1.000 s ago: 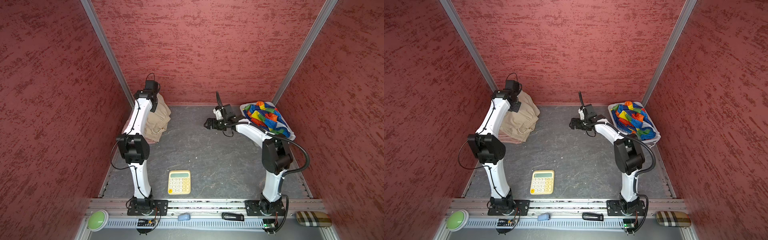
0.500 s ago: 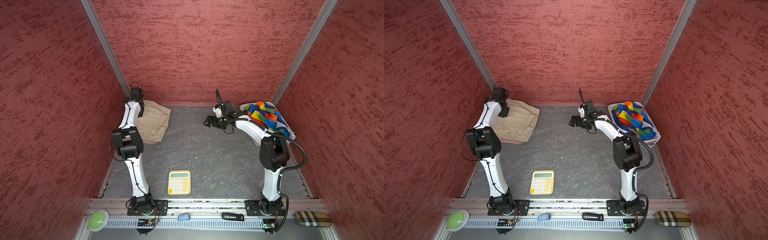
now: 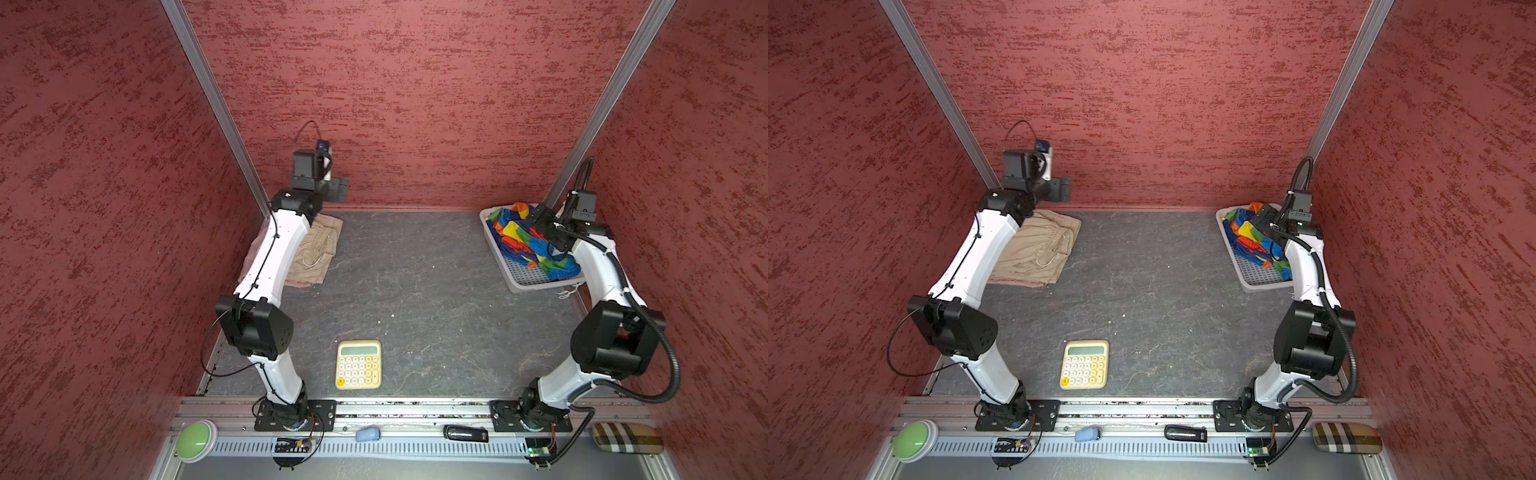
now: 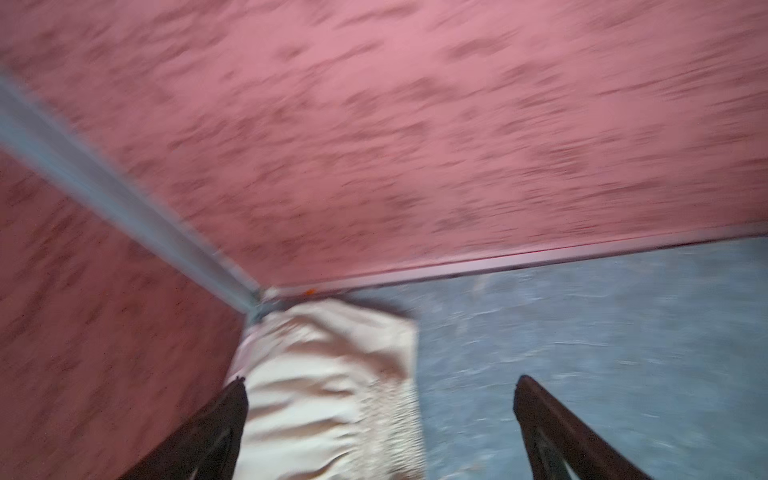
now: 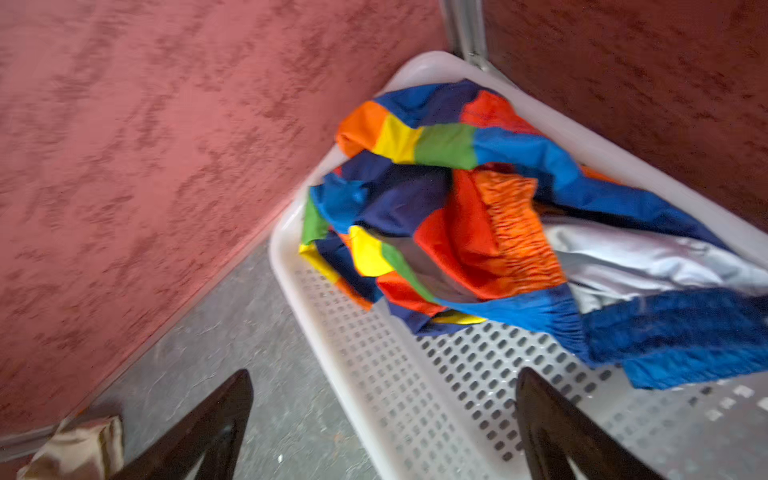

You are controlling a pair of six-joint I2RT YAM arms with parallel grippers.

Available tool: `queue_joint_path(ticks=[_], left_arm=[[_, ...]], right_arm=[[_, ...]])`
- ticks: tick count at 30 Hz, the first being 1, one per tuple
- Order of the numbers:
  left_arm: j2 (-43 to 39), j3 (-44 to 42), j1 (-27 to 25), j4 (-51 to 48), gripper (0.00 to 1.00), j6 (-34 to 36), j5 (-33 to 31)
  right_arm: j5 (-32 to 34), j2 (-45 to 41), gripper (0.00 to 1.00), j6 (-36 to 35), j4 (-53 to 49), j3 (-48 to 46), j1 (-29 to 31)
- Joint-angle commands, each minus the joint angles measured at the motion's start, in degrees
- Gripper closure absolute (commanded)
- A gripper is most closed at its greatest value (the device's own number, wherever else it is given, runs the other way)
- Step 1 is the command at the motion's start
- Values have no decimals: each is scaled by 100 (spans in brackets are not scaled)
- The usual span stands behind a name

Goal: Fold and stack the shorts
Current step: 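Reach the right gripper into the white basket and lift the rainbow shorts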

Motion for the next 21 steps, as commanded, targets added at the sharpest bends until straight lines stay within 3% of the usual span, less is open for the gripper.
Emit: queue_joint_path(ticks=[1,9,11,13,15,19,21], left_arm=[[425,-559,-565,742,1,-603,1047],[1214,-300,-1747,336,1,-917,1372],[1236,-330,-1841,323,1,-1006,1515],[1202,-375,-1883,307,1,-1083,1590],[1152,-391,-1882,271,0,-1097,1621],[1000,-388,-1842,248,1,-1016,1511],[897,-356,-1812,235,1,-1008,1507]], right_arm=[[439,361,1,5,116,-204,-126],[346,1430,2,-97,298,273,-308],[299,1579,17,-118,344,357,-308],[244,1550,57,-172,397,408,-296],[113,1342,77,-186,460,360,-278],[166,912,97,-447,218,458,-93],[83,670,100,-534,106,450,-60]])
